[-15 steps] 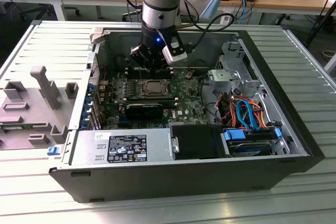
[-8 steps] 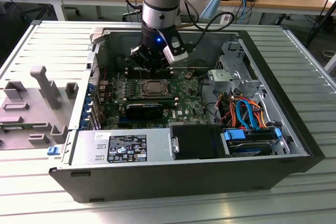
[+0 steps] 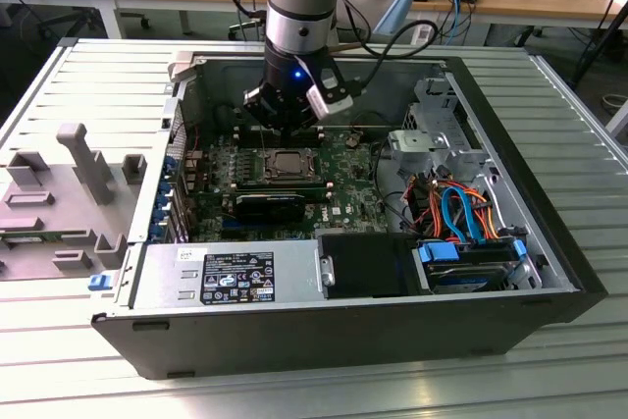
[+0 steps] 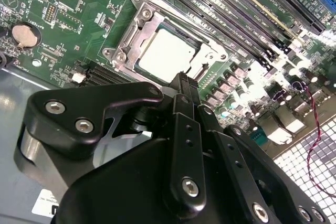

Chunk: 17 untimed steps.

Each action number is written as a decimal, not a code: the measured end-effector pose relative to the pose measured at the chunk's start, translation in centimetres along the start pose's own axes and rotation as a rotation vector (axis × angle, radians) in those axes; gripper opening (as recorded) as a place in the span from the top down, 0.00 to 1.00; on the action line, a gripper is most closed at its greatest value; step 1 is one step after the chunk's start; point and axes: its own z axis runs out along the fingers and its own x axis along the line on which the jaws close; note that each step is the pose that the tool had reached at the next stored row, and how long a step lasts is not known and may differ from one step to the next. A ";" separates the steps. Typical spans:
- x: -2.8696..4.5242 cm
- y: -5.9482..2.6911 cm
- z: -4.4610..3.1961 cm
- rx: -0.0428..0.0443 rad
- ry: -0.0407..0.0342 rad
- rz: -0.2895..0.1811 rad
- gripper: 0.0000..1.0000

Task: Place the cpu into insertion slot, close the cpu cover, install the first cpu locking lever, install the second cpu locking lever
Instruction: 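Install the first cpu locking lever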

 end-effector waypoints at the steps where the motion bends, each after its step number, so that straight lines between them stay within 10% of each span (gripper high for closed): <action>1: 0.00 0.00 0.00 0.0005 0.0003 -0.006 0.89; 17: 0.00 0.00 0.00 0.0043 0.0028 -0.064 0.89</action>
